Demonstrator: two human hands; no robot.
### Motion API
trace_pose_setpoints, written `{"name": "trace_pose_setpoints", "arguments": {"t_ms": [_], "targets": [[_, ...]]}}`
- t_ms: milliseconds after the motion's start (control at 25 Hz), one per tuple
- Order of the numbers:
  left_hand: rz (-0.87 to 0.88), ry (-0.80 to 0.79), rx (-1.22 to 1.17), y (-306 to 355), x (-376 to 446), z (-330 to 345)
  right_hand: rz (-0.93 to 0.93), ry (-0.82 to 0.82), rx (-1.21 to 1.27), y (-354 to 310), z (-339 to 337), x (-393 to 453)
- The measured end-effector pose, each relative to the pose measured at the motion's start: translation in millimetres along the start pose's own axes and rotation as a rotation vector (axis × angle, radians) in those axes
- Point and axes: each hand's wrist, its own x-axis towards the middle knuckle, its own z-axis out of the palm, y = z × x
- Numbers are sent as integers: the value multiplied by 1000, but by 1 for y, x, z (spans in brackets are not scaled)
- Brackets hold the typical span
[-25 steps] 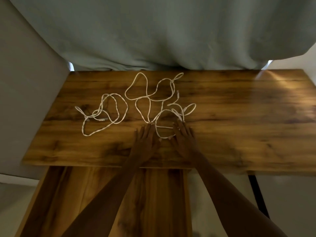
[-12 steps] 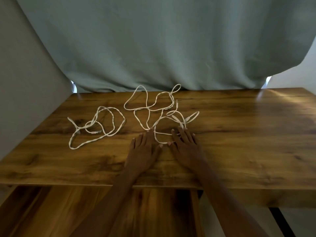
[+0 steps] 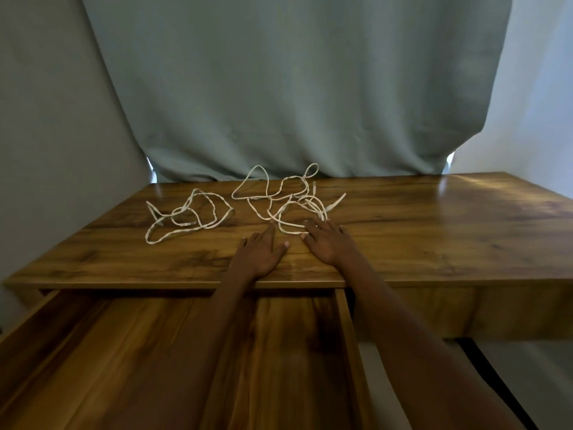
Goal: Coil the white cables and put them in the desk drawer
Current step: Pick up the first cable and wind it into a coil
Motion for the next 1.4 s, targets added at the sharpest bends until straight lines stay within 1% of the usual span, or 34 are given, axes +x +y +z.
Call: {"name": "trace_pose_setpoints", "arguments": {"t_ms": [80,160,280,320,400,480,520,600,680,720,800,880,1000,1080,1280,1360,1400], "targets": [[-9,11,-25,4,-15,-2,-47,70,11,-1,-5,-14],[-9,40,-79,5,-27,-4,-92,111,77,-3,-7,-26],[9,136,-234,3,-39,-9,-169,44,192,-9,-11,-44],[12,165,-250,2,-40,-8,-194,41,218,-11,-12,-48],[47,165,-146,1,-42,-5,-194,128,265,-12,-15,-54],[71,129,-24,3,-40,-2,-138,226,233,-6,-17,-51],[72,110,10,5,-37,-3,-100,223,171,-2,-17,-47],[68,79,55,5,-33,-5,-33,117,40,6,-15,-36],[46,67,57,1,-29,-7,-18,29,-13,8,-9,-23],[30,73,28,-1,-28,-8,-33,33,-20,5,-8,-19],[6,119,-86,-6,-26,-11,-85,91,-43,-6,-4,-10],[-7,174,-140,-12,-22,-14,-127,118,-131,-23,1,-3],[-53,229,55,-33,-15,-22,-79,93,-222,-53,8,6],[-125,230,142,-51,-17,-31,2,41,-223,-68,11,14],[-269,279,222,-108,-35,-55,237,-89,-173,-79,16,35],[-343,276,202,-128,-42,-61,246,-63,-150,-87,15,38],[-383,259,189,-137,-43,-63,188,-27,-113,-93,16,40]]}}
